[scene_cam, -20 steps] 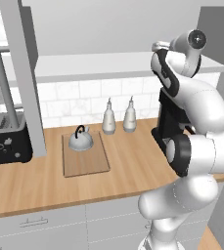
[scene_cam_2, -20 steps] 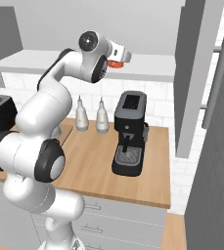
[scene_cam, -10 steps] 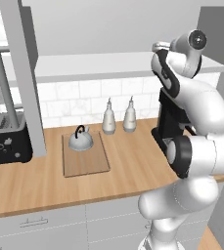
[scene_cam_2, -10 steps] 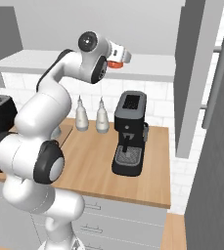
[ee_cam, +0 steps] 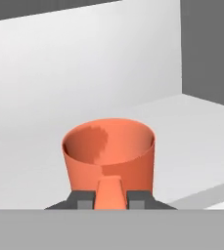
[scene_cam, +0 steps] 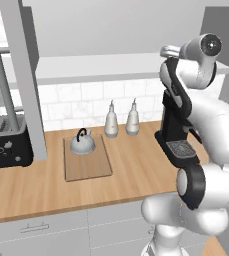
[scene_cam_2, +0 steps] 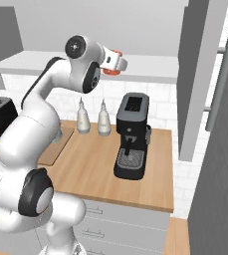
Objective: Pick the kettle from the counter and place it on the tray. Then pick the mug from the cabinet and place it on the tray. Then close the cabinet doors.
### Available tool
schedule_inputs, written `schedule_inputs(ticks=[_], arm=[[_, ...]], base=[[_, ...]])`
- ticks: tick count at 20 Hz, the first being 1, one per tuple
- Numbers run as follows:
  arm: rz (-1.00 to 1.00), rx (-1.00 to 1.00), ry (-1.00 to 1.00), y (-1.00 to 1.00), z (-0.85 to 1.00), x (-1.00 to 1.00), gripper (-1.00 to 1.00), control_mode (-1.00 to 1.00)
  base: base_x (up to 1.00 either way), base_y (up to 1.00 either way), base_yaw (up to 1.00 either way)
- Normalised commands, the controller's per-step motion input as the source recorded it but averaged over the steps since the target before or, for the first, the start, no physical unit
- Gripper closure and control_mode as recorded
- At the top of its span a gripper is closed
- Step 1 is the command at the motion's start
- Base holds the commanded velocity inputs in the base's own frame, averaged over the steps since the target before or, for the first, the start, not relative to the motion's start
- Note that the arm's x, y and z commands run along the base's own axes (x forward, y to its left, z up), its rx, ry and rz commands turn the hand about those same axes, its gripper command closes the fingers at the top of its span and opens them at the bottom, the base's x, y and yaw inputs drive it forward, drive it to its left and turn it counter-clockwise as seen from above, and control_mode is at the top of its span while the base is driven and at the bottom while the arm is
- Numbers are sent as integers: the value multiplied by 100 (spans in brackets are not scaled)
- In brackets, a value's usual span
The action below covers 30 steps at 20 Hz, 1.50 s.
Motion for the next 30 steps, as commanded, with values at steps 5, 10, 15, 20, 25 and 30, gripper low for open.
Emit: schedule_inputs(ticks=[5,10,15,20,25,30], arm=[[3,0,-4,36,-13,-94,100,-100],[31,-1,-3,35,-2,-96,100,-100],[44,-11,0,69,-7,-75,100,-100],[54,-10,0,80,-36,-61,100,-100],[50,-8,0,82,-61,-39,100,-100],[34,-8,0,84,-89,7,100,-100]], base=[[0,0,0],[0,0,0],[0,0,0],[0,0,0],[0,0,0],[0,0,0]])
